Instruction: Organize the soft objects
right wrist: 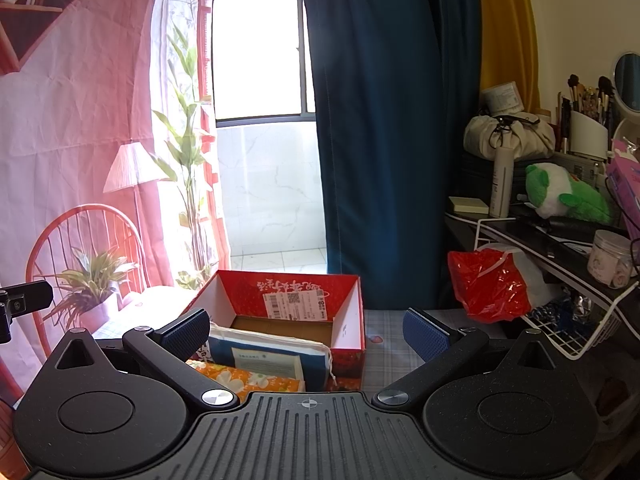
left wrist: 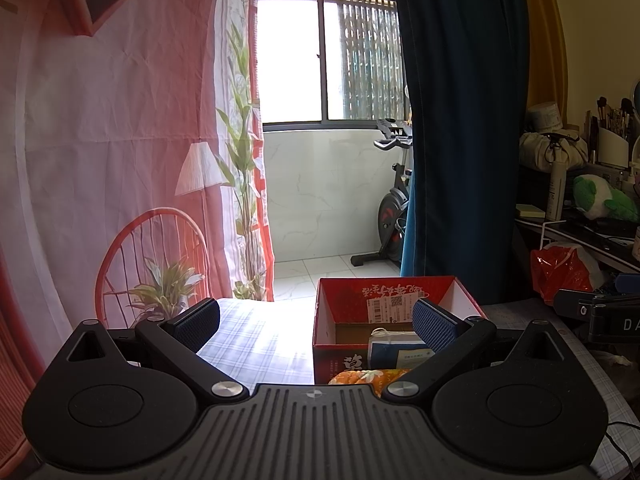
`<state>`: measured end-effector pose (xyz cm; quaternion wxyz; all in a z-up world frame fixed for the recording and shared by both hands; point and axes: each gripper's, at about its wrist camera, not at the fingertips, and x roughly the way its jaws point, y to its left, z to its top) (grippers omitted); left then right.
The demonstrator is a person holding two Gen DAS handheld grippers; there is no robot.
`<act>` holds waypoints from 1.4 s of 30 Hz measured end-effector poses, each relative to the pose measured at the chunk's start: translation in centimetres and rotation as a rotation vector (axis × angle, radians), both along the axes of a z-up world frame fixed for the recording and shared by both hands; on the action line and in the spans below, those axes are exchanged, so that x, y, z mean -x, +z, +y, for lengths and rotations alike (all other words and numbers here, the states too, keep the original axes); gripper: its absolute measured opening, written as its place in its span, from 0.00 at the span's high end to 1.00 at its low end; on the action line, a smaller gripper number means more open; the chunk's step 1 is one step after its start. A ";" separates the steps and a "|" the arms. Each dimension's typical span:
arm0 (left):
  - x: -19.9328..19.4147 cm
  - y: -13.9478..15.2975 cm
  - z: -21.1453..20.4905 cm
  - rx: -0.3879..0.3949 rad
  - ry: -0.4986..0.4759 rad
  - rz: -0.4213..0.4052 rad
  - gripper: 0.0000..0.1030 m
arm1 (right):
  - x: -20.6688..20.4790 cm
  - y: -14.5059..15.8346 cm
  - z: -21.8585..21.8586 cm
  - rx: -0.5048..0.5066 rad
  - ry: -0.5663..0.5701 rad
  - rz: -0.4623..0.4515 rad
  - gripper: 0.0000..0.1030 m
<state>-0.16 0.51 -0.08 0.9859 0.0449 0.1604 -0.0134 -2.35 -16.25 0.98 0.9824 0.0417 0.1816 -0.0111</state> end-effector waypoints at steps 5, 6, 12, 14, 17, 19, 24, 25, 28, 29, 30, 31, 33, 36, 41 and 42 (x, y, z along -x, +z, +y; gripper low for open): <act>0.0 0.1 0.1 0.002 0.001 0.001 0.00 | 0.0 0.0 0.0 0.000 0.000 0.001 0.00; 0.1 0.1 0.1 0.003 0.001 0.002 0.00 | 0.0 0.0 0.0 0.000 0.000 0.001 0.00; 0.1 0.1 0.1 0.003 0.001 0.002 0.00 | 0.0 0.0 0.0 0.000 -0.001 0.001 0.00; 0.1 0.1 0.1 0.003 0.001 0.002 0.00 | 0.0 0.0 0.0 0.000 -0.001 0.000 0.00; 0.0 0.0 0.1 0.004 -0.003 0.007 0.00 | 0.0 0.0 0.1 0.000 -0.001 0.001 0.00; -0.2 -0.1 0.2 0.004 -0.006 0.010 0.00 | 0.0 -0.1 0.1 -0.002 -0.003 -0.001 0.00; -1.0 -1.2 0.7 0.019 -0.012 0.026 0.00 | -0.1 -1.2 -0.3 -0.028 0.018 -0.027 0.00; -1.1 -1.5 0.9 0.026 -0.010 0.026 0.00 | -0.1 -1.7 -0.5 -0.032 0.023 -0.033 0.00; -1.5 -3.1 1.3 0.044 -0.012 0.027 0.00 | -0.3 -3.4 -0.9 -0.055 0.040 -0.043 0.00; -1.7 -3.7 1.4 0.040 -0.014 0.032 0.00 | -0.3 -4.1 -0.9 -0.064 0.053 -0.049 0.00; -1.9 -4.3 1.4 0.032 -0.021 0.038 0.00 | -0.4 -4.7 -0.9 -0.075 0.060 -0.053 0.00; -2.2 -5.0 1.4 0.020 -0.028 0.046 0.00 | -0.5 -5.4 -0.9 -0.081 0.067 -0.060 0.00; -2.7 -6.3 1.3 -0.010 -0.038 0.073 0.00 | -0.9 -6.8 -0.8 -0.079 0.078 -0.056 0.00; -3.7 -8.3 1.4 -0.020 -0.052 0.133 0.00 | -1.7 -8.9 -0.2 -0.069 0.096 -0.003 0.00; -5.3 -11.5 2.7 0.035 -0.090 0.248 0.00 | -3.2 -12.5 0.6 -0.072 0.160 0.132 0.00; -5.5 -12.2 2.9 0.048 -0.100 0.270 0.00 | -3.3 -13.2 1.0 -0.059 0.154 0.155 0.00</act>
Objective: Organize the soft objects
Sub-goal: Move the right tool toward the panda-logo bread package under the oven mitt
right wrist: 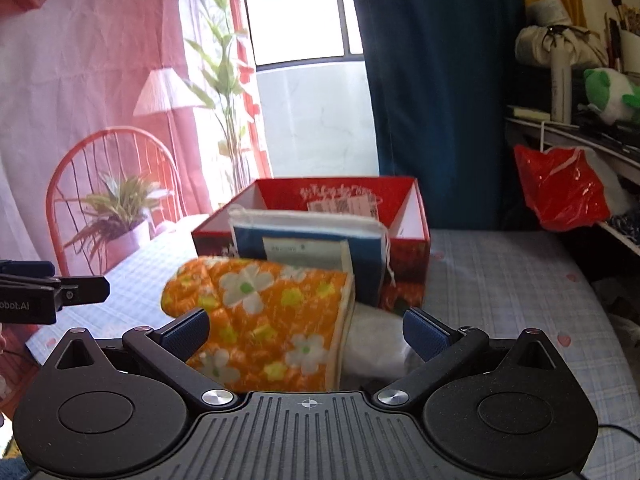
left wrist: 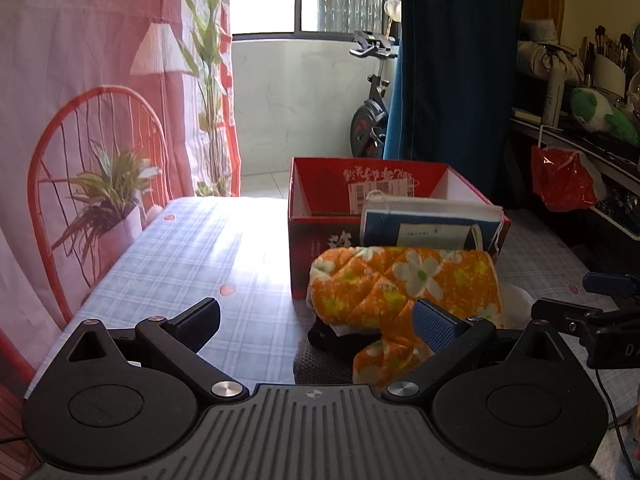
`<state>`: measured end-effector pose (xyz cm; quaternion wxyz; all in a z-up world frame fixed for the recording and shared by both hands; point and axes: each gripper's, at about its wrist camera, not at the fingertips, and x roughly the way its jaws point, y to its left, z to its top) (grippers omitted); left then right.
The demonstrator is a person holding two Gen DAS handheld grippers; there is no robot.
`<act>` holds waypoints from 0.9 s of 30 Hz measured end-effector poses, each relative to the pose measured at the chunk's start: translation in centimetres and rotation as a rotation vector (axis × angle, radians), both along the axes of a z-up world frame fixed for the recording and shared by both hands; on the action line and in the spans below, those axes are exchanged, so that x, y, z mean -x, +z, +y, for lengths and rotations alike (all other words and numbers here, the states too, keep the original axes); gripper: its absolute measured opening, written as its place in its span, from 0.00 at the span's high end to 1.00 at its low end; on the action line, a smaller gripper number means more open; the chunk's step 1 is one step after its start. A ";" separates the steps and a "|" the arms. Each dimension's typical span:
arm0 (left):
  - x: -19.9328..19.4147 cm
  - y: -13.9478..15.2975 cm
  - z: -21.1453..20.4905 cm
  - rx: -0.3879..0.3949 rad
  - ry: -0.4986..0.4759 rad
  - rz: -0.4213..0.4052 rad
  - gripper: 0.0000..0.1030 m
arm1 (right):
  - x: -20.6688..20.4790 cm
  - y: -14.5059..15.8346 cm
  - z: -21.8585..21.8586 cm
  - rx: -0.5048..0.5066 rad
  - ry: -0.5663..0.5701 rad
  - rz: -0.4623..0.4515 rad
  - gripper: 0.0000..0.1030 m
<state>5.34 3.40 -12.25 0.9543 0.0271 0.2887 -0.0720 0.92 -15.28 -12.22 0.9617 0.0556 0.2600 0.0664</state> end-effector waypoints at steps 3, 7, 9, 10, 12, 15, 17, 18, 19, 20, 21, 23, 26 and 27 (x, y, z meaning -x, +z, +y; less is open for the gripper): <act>-0.4 -2.0 0.0 -0.006 -0.019 0.049 0.00 | -0.2 -2.0 0.7 0.019 0.008 0.064 0.00; -0.9 -4.0 -0.2 -0.033 -0.033 0.113 0.00 | -0.5 -3.9 0.8 0.000 0.037 0.144 0.01; -1.2 -4.8 -0.1 -0.029 -0.039 0.149 0.00 | -0.7 -4.6 1.0 0.004 0.048 0.179 0.03; -1.2 -5.2 -0.1 -0.031 -0.041 0.161 0.00 | -0.8 -4.9 1.1 0.004 0.053 0.196 0.05; -1.3 -5.8 -0.2 -0.033 -0.048 0.192 0.00 | -1.0 -5.5 1.3 0.004 0.071 0.233 0.07; -1.4 -6.5 -0.2 -0.028 -0.059 0.212 0.01 | -1.1 -6.4 1.7 0.050 0.085 0.281 0.20; -1.2 -6.8 -0.2 -0.014 -0.078 0.212 0.05 | -1.0 -7.0 1.7 0.055 0.097 0.309 0.26; -1.2 -6.9 -0.2 -0.002 -0.089 0.220 0.10 | -0.9 -7.2 1.8 0.045 0.109 0.318 0.27; -1.4 -7.1 -0.3 0.016 -0.101 0.232 0.14 | -0.8 -7.4 1.8 0.037 0.123 0.322 0.29; -1.5 -7.3 -0.3 0.029 -0.108 0.242 0.16 | -0.7 -7.4 2.0 0.036 0.135 0.324 0.30; -1.6 -7.5 -0.3 0.042 -0.114 0.252 0.17 | -0.7 -7.4 2.2 0.039 0.149 0.323 0.31; -1.8 -7.9 -0.3 0.081 -0.130 0.268 0.21 | -0.6 -7.4 2.5 0.042 0.176 0.321 0.34; -2.0 -8.5 -0.5 0.114 -0.160 0.299 0.29 | -0.6 -7.4 3.0 0.034 0.228 0.314 0.38; -2.1 -8.7 -0.6 0.116 -0.168 0.305 0.34 | -0.7 -7.4 3.2 0.041 0.242 0.314 0.38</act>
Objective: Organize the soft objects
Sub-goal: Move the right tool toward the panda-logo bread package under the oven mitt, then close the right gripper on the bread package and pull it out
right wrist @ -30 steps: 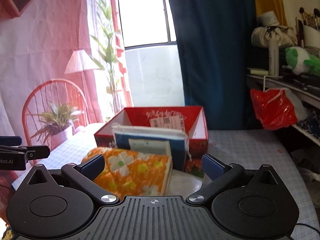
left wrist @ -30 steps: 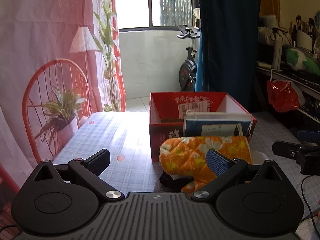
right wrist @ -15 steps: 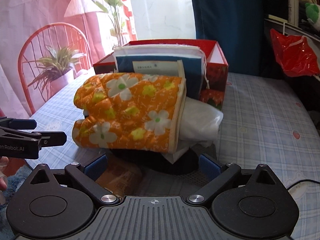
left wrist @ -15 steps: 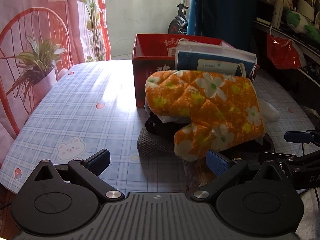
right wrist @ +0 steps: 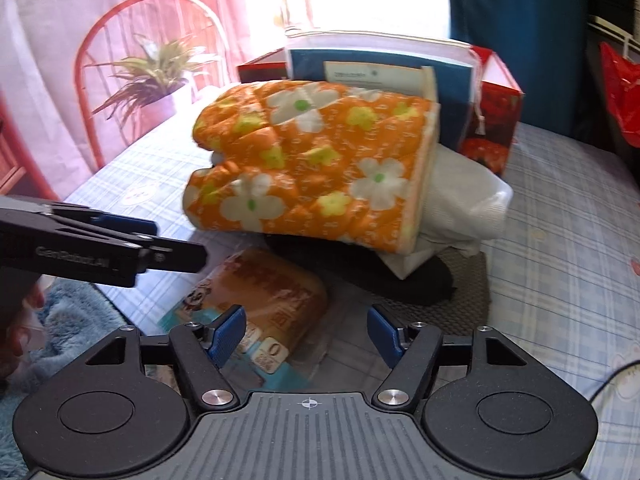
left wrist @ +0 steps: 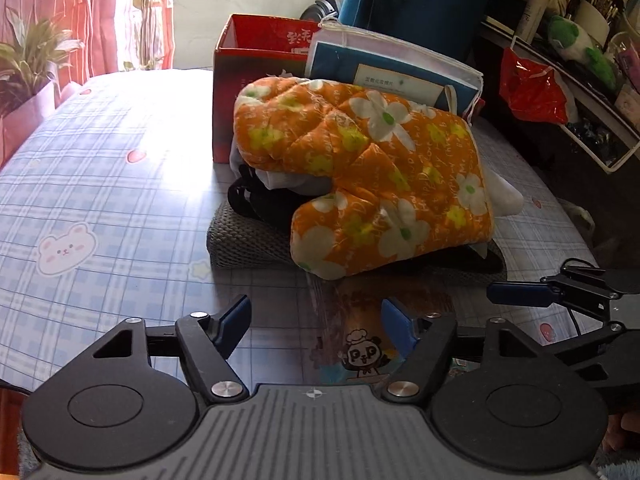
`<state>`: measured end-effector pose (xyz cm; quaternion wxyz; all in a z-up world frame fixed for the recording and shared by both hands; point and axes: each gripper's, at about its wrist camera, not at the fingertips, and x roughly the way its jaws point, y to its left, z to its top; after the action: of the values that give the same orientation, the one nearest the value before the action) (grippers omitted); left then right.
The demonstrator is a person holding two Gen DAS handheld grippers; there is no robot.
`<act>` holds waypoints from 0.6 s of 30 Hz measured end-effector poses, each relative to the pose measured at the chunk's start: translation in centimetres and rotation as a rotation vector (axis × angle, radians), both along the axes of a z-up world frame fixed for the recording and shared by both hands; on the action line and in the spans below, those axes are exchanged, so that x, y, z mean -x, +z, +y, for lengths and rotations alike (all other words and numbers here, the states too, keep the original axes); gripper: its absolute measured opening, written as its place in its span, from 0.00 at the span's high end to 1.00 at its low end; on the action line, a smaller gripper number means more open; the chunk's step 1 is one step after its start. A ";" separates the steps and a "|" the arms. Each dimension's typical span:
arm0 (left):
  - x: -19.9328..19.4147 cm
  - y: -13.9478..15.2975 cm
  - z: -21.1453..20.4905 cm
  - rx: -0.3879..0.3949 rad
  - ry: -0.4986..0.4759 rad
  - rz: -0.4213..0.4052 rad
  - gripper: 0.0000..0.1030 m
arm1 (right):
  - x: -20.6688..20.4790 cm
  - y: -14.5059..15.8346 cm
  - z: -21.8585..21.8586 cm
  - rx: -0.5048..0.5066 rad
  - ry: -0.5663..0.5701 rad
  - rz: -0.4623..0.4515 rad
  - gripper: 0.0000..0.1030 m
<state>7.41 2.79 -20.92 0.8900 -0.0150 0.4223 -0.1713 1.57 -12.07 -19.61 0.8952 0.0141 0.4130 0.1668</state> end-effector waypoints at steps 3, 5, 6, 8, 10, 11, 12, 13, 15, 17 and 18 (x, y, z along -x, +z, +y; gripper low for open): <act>-0.2 -0.6 -0.3 0.014 -0.023 0.025 0.48 | 0.0 -0.1 0.3 0.000 0.024 0.009 0.39; -0.4 -1.0 -0.5 0.020 -0.031 0.043 0.50 | -0.1 -0.4 0.3 -0.008 0.032 0.023 0.45; -0.4 -1.2 -0.6 0.028 -0.035 0.051 0.51 | 0.0 -0.5 0.4 -0.012 0.037 0.028 0.47; -0.4 -1.3 -0.7 0.040 -0.043 0.060 0.51 | 0.0 -0.6 0.5 -0.014 0.051 0.031 0.48; -0.4 -1.4 -0.8 0.049 -0.054 0.066 0.51 | 0.1 -0.7 0.7 -0.007 0.068 0.035 0.48; -0.4 -1.4 -0.9 0.051 -0.060 0.069 0.51 | 0.2 -0.7 0.9 -0.004 0.075 0.036 0.49; -0.4 -1.5 -0.9 0.056 -0.066 0.075 0.51 | 0.2 -0.7 1.0 -0.001 0.082 0.038 0.49; -0.5 -1.6 -1.0 0.061 -0.070 0.082 0.51 | 0.2 -0.8 1.2 0.003 0.088 0.039 0.48; -0.7 -1.9 -0.9 0.076 -0.073 0.096 0.51 | 0.2 -0.9 1.3 0.013 0.094 0.045 0.48; -0.8 -2.3 -0.7 0.101 -0.070 0.115 0.51 | 0.0 -1.2 1.5 0.022 0.098 0.055 0.48; -0.9 -2.5 -0.5 0.115 -0.066 0.122 0.51 | 0.0 -1.4 1.5 0.028 0.101 0.056 0.48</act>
<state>8.33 2.28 -23.41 0.8541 -0.0625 0.4655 -0.2235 1.61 -10.57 -21.00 0.8738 -0.0145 0.4404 0.2055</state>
